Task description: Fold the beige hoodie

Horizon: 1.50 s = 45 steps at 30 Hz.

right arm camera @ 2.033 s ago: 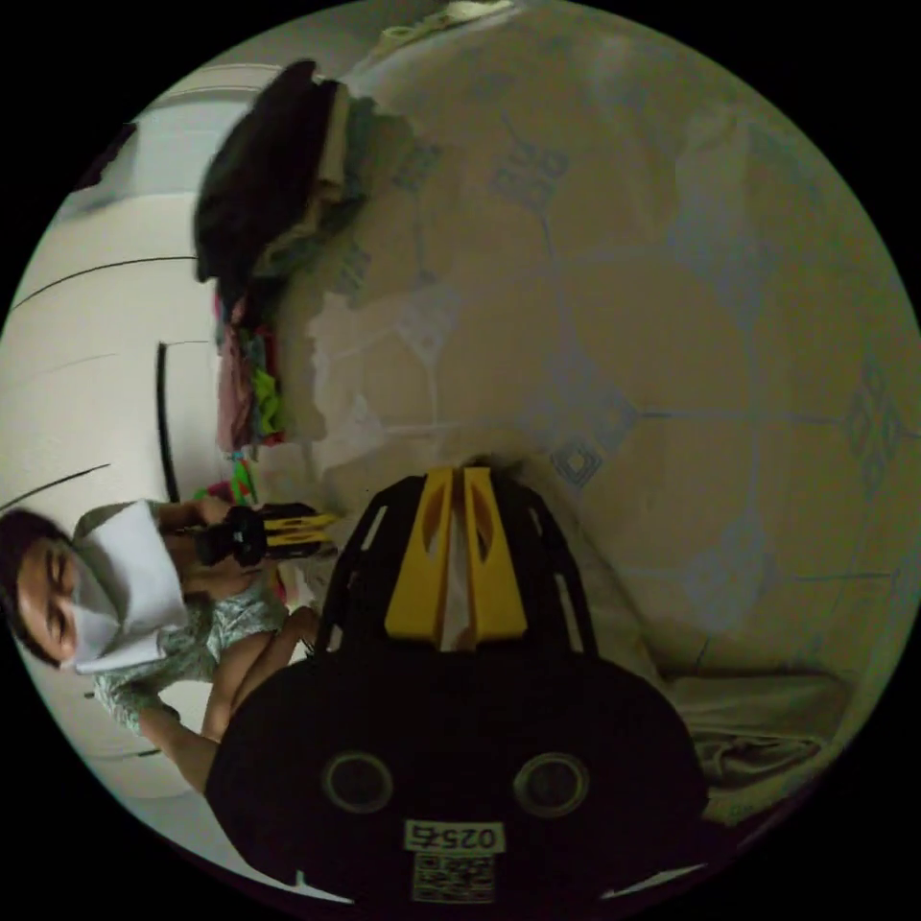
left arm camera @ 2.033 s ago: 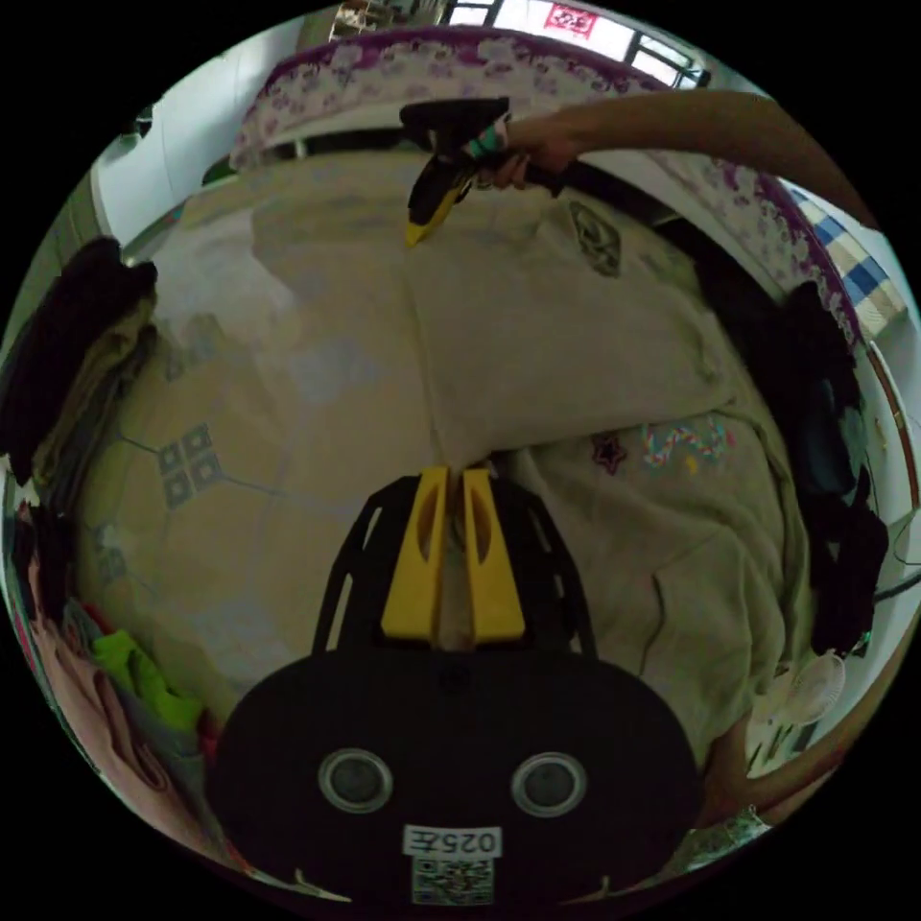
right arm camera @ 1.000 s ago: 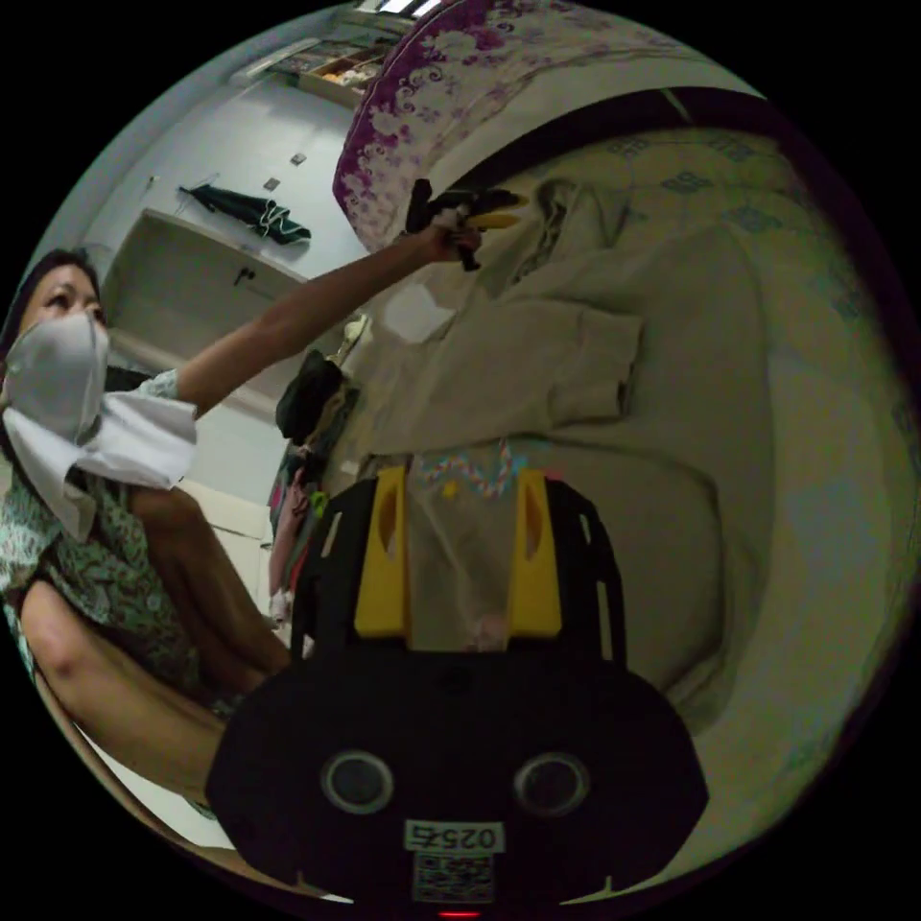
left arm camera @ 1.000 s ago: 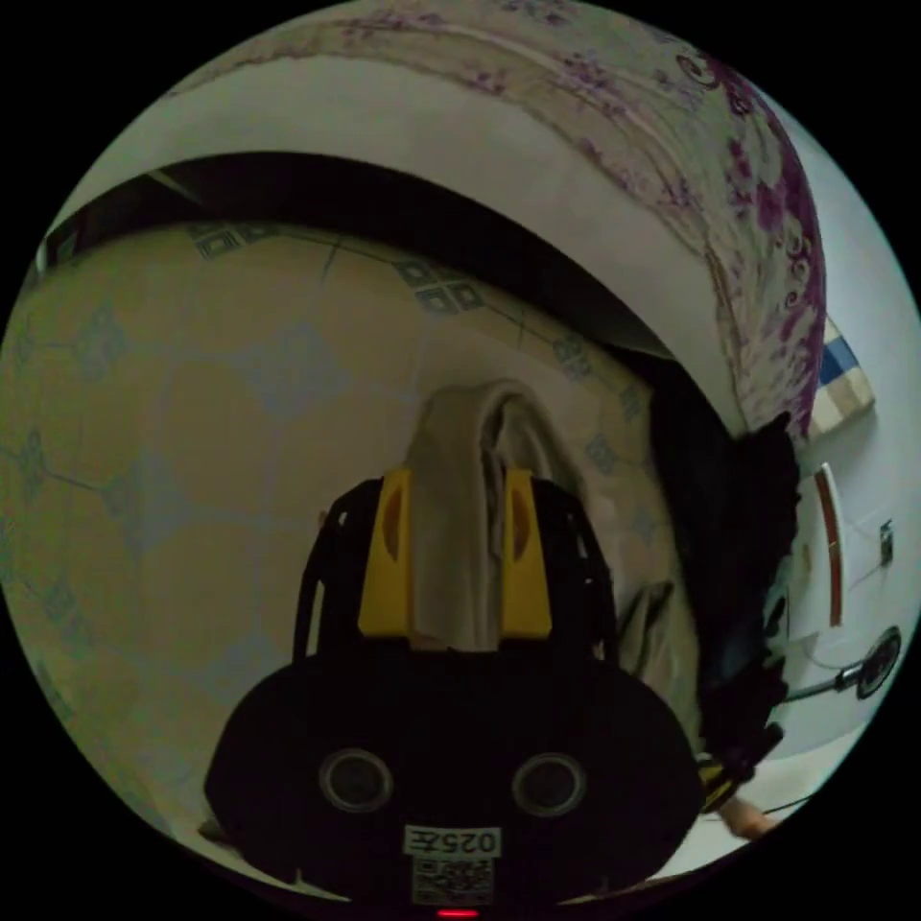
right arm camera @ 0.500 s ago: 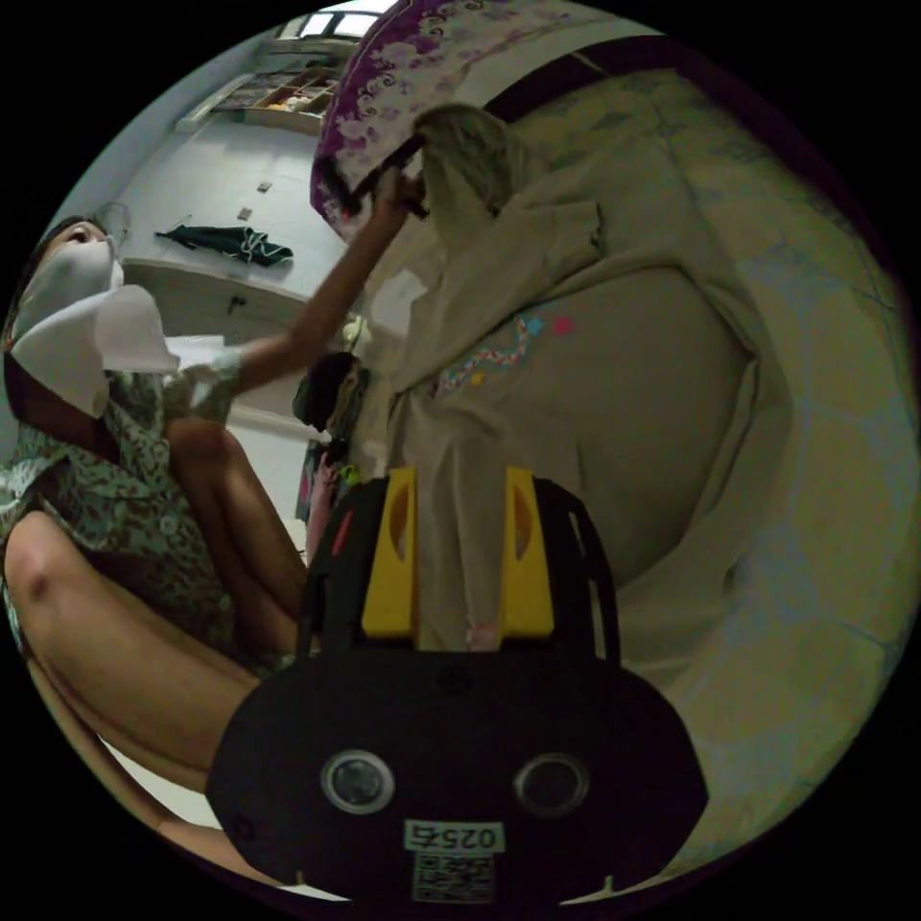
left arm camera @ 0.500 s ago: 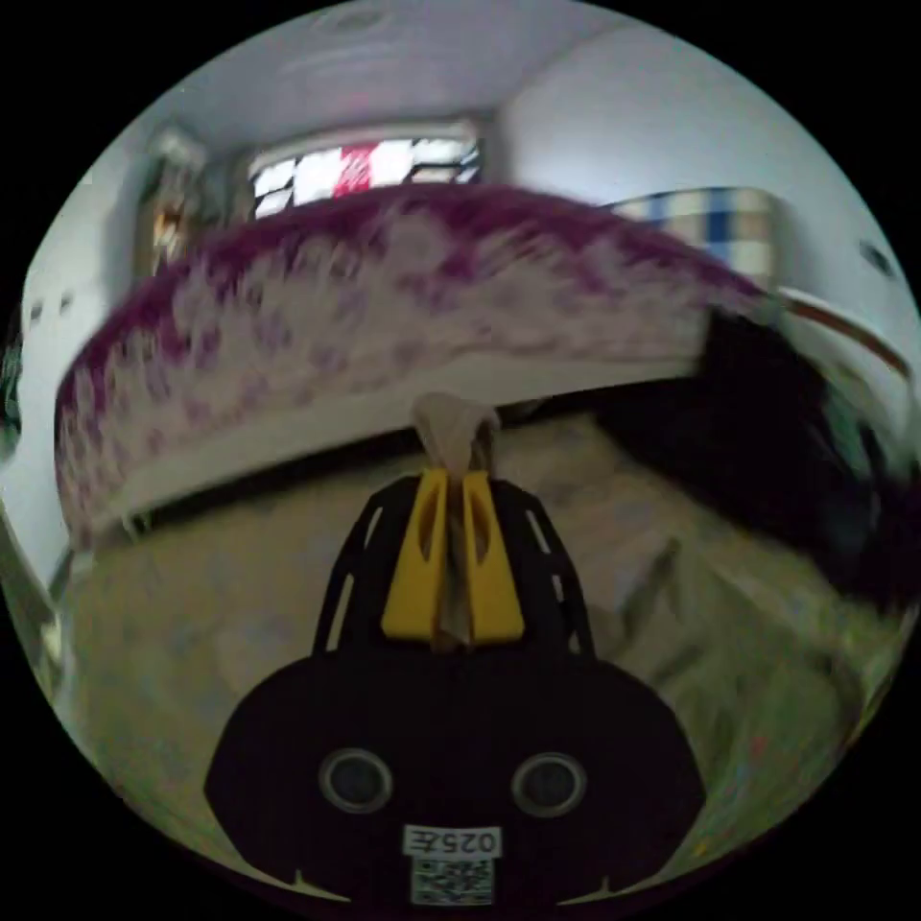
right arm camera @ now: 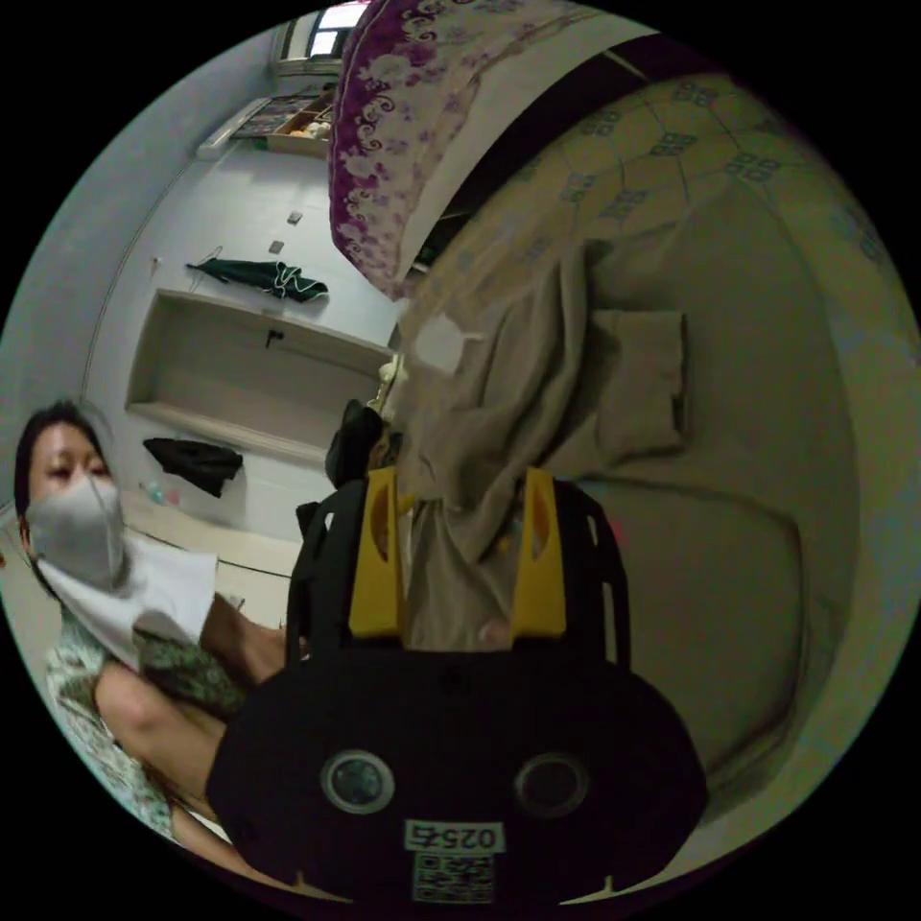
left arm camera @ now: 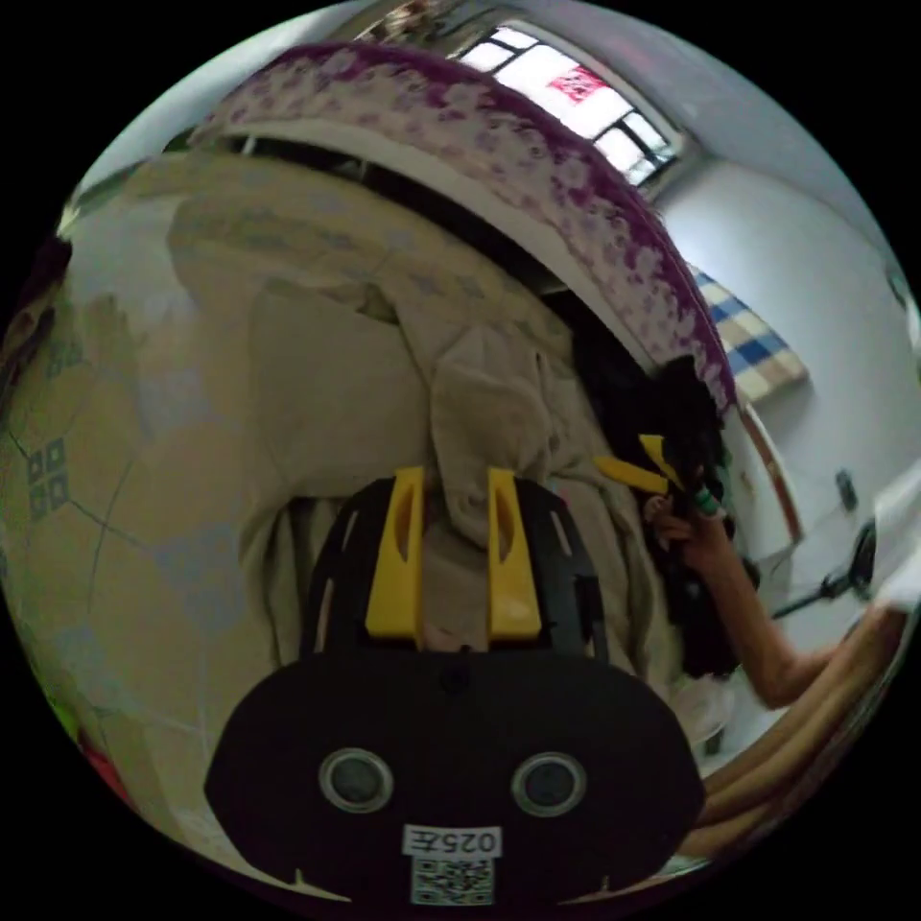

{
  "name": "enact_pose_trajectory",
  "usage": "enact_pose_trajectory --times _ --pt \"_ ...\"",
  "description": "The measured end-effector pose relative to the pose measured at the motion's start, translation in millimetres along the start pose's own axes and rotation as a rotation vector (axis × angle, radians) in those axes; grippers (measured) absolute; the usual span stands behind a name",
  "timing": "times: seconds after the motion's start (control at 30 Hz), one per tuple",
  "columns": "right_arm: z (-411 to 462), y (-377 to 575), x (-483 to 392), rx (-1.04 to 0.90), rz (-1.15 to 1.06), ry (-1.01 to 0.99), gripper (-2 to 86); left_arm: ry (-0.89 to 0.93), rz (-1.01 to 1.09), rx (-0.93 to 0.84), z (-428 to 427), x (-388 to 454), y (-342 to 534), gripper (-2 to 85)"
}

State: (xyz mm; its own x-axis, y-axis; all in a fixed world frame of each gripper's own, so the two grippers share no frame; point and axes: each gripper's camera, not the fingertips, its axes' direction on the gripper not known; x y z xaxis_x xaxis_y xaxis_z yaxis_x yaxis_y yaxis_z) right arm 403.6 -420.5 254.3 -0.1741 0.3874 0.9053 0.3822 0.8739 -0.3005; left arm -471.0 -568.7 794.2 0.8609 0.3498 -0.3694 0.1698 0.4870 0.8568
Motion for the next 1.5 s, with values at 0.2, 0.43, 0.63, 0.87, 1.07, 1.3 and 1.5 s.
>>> enact_pose_trajectory --times 0.2,0.43,0.63,0.87,1.07,1.3,1.5 --pt "38 -33 0 -0.197 0.142 0.121 16.0 0.343 -0.285 -0.236 55 -80 -114 6.4" --pt "30 -11 -7 -0.024 0.228 0.026 13.5 0.195 -0.266 -0.279 69 -101 -147 6.7" --pt "48 -6 -25 -0.034 0.247 0.053 13.2 0.096 -0.180 -0.297 76 -90 -159 5.9" --pt "56 -4 -54 -0.063 0.107 0.095 0.1 0.020 -0.043 -0.326 62 -75 -168 -0.5" --pt "-23 38 -90 0.026 -0.019 0.262 1.0 0.028 0.049 -0.107 -25 -65 -132 -0.7" --pt "-17 77 -48 -0.112 0.044 0.175 13.8 0.199 -0.087 -0.191 3 -102 -84 4.6" --pt "-20 82 -50 -0.055 0.067 0.078 14.4 0.211 -0.179 -0.226 13 -110 -81 5.4"
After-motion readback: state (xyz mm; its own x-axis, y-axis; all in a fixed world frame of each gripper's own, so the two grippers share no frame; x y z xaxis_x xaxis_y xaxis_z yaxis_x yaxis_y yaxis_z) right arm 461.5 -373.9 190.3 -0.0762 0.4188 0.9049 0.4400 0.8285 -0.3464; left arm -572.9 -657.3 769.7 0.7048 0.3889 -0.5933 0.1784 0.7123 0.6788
